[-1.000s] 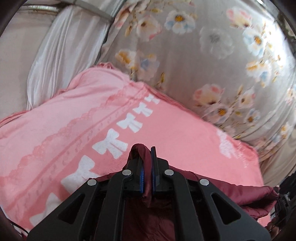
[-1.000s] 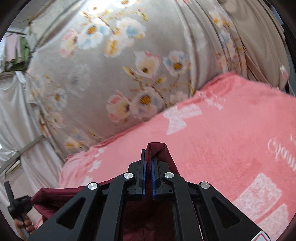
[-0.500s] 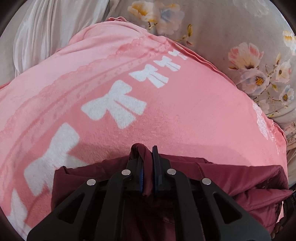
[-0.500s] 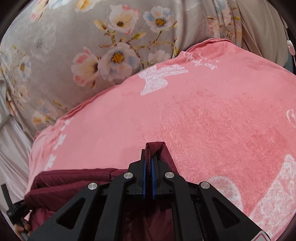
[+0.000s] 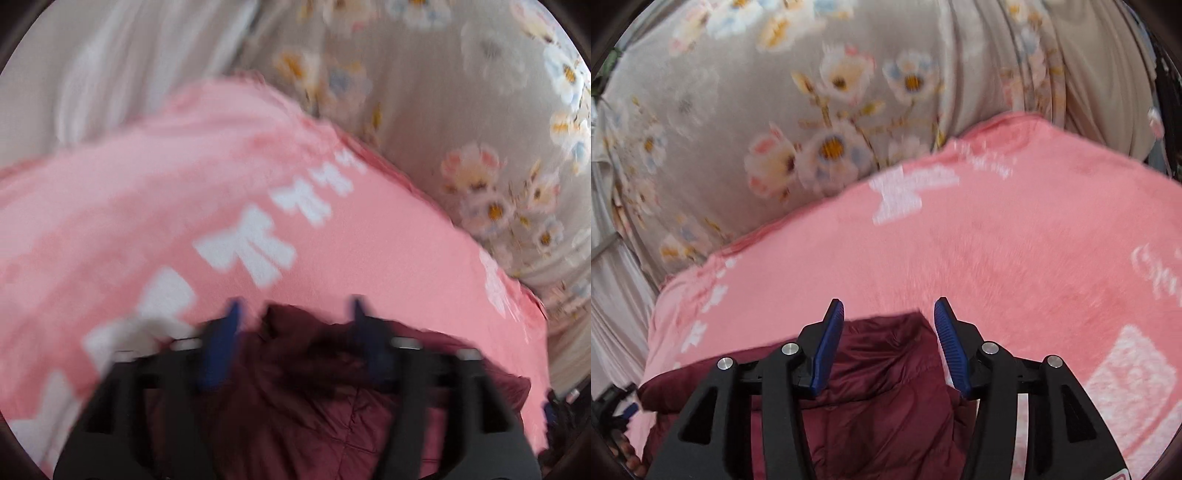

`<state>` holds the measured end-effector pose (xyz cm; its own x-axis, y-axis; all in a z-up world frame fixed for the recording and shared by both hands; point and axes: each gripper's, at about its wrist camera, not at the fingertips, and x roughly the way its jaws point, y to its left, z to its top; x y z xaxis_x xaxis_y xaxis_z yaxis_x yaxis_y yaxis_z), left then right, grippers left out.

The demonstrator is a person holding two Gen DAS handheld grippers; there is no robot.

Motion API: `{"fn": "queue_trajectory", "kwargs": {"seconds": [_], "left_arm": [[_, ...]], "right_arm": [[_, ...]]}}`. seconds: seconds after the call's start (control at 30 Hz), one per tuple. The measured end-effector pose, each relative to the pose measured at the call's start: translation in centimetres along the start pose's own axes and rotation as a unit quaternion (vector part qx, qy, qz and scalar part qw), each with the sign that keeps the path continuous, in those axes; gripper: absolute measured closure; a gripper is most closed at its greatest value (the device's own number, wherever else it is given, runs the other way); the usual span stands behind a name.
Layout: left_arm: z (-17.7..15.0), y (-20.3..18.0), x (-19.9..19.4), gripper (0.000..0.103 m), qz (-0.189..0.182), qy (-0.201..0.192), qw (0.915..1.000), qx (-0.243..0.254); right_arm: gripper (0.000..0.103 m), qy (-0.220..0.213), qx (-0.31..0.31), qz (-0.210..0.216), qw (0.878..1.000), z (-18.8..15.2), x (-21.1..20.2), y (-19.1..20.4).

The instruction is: Fold large clothes

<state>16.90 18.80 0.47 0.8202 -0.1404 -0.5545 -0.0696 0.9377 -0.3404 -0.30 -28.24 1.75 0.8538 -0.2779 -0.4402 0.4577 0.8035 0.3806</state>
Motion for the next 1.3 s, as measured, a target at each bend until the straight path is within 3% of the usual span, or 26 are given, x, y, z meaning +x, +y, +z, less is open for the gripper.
{"fn": "queue_trajectory", "kwargs": {"seconds": [0.07, 0.13, 0.27, 0.33, 0.47, 0.57, 0.77, 1.3], "left_arm": [[1.4, -0.9, -3.7, 0.023, 0.013, -0.055, 0.998, 0.028], [2.3, -2.3, -5.3, 0.024, 0.011, -0.066, 0.9965, 0.05], [1.6, -7.2, -5.4, 0.025, -0.044, -0.042, 0.9929, 0.102], [0.1, -10.2, -4.1, 0.026, -0.043, -0.032, 0.9885, 0.142], [-2.6, -13.6, 0.5, 0.027, -0.03, 0.004, 0.9818, 0.187], [-3.6, -13.3, 3.5, 0.029, -0.012, 0.03, 0.9821, 0.185], [-5.8, -9.8, 7.8, 0.03, 0.01, 0.086, 0.9862, 0.141], [-7.8, -9.8, 8.3, 0.029, 0.034, 0.074, 0.985, 0.152]], "right_arm": [[0.052, -0.009, -0.011, 0.02, 1.0, 0.3, -1.5, 1.4], [0.057, -0.004, -0.023, 0.044, 0.999, 0.0, -2.0, 3.4], [0.072, 0.038, -0.07, 0.087, 0.993, -2.3, -0.3, 8.6], [0.08, 0.055, -0.105, 0.09, 0.989, -3.9, 1.0, 11.2], [0.083, 0.082, -0.146, 0.071, 0.983, -5.9, 4.0, 13.6], [0.084, 0.105, -0.157, 0.051, 0.981, -7.1, 6.4, 13.6], [0.086, 0.153, -0.131, 0.048, 0.978, -9.1, 9.1, 11.6], [0.086, 0.171, -0.173, 0.018, 0.97, -11.0, 10.1, 12.7]]}}
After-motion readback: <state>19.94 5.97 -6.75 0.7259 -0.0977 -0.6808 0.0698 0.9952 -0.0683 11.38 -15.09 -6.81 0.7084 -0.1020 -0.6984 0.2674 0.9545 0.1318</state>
